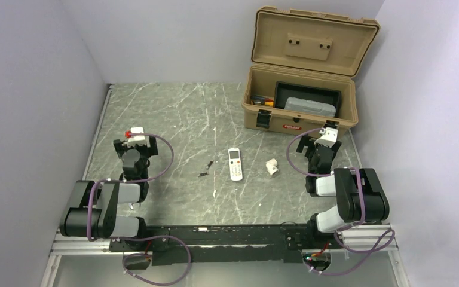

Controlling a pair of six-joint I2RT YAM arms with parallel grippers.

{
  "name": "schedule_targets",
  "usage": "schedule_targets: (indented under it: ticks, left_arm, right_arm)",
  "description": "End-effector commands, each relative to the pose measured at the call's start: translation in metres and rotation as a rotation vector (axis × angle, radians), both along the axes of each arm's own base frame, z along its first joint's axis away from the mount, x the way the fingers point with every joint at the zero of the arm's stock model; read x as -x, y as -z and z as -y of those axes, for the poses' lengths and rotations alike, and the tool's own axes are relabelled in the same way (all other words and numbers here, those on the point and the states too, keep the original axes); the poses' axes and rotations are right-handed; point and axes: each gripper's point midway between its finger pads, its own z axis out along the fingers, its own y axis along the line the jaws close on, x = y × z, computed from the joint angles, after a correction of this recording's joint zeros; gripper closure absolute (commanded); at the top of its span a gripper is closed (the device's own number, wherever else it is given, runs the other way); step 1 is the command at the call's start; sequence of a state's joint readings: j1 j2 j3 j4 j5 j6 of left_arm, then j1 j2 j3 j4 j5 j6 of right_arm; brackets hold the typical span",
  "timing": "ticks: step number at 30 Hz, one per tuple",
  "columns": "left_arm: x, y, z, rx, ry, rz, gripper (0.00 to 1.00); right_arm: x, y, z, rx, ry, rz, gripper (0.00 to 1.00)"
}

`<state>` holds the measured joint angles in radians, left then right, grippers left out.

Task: Load the batteries into the remote control
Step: Pick up the remote control from the center of the board.

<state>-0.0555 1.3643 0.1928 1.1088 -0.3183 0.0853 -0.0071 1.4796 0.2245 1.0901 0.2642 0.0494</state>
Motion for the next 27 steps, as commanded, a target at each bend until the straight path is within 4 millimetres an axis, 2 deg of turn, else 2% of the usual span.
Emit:
schedule_targets:
  ticks: [1,12,16,18,23,27]
  left_arm:
    - [-0.004,-0.011,0.000,0.013,0.006,0.041,0.01]
    - [-0.004,-0.011,0.001,0.015,0.007,0.038,0.01]
    - [-0.001,-0.014,-0.002,0.016,-0.016,0.063,0.01]
    - [0.003,-0.016,-0.009,0.030,-0.061,0.075,0.01]
    - [0.007,-0.024,-0.006,0.020,-0.053,0.090,0.01]
    - [0.007,-0.025,-0.008,0.041,-0.083,0.012,0.01]
  right_arm:
    - [-0.008,-0.016,0.002,-0.006,0.017,0.061,0.00]
    - [-0.008,-0.015,0.001,-0.009,0.012,0.060,0.00]
    - [-0.007,-0.018,-0.007,0.016,-0.046,0.072,0.00]
    - [-0.004,-0.022,-0.008,0.019,-0.057,0.086,0.00]
    - [0.002,-0.043,0.003,0.000,0.020,0.052,0.00]
    - [0.014,-0.051,-0.002,-0.042,0.010,0.039,0.00]
